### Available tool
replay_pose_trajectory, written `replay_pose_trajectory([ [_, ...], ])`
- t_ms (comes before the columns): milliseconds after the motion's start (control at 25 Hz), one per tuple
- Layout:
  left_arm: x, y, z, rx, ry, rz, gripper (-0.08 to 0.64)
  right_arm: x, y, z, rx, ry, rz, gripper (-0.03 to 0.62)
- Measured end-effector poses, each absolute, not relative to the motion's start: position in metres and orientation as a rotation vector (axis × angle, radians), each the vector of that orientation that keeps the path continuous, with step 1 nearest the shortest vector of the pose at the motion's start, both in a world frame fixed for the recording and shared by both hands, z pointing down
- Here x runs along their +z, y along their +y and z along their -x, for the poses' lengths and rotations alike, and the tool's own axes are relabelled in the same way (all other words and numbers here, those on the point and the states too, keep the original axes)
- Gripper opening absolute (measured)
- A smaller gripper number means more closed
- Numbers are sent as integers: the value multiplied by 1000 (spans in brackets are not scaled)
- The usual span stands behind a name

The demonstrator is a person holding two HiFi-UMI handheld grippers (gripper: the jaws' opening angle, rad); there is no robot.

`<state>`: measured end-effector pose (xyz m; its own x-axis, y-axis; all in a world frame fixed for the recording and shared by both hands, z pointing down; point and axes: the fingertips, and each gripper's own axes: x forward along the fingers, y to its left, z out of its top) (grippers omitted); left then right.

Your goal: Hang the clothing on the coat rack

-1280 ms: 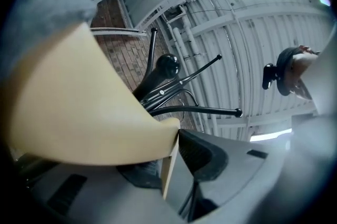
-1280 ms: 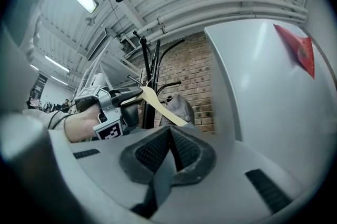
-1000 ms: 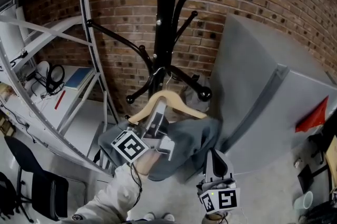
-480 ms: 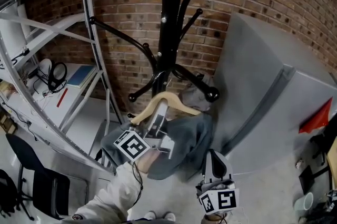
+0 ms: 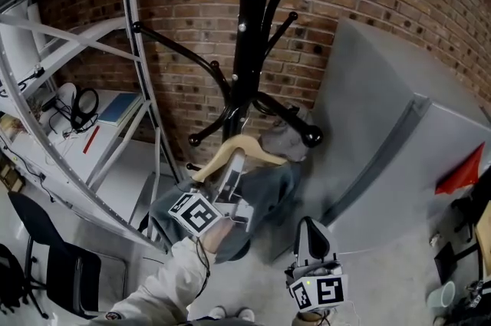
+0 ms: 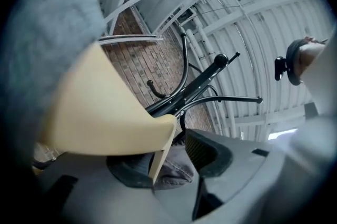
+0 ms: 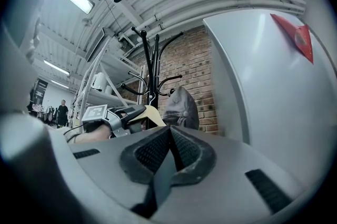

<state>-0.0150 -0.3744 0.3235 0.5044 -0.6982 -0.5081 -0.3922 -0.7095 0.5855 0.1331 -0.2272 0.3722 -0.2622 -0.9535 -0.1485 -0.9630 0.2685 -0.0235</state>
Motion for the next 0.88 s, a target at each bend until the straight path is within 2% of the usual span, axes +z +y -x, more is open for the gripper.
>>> replay_pose_trajectory([
  [880, 359, -358, 5, -955, -865, -2353, 179, 381, -228, -130, 72, 2415, 1817, 21],
])
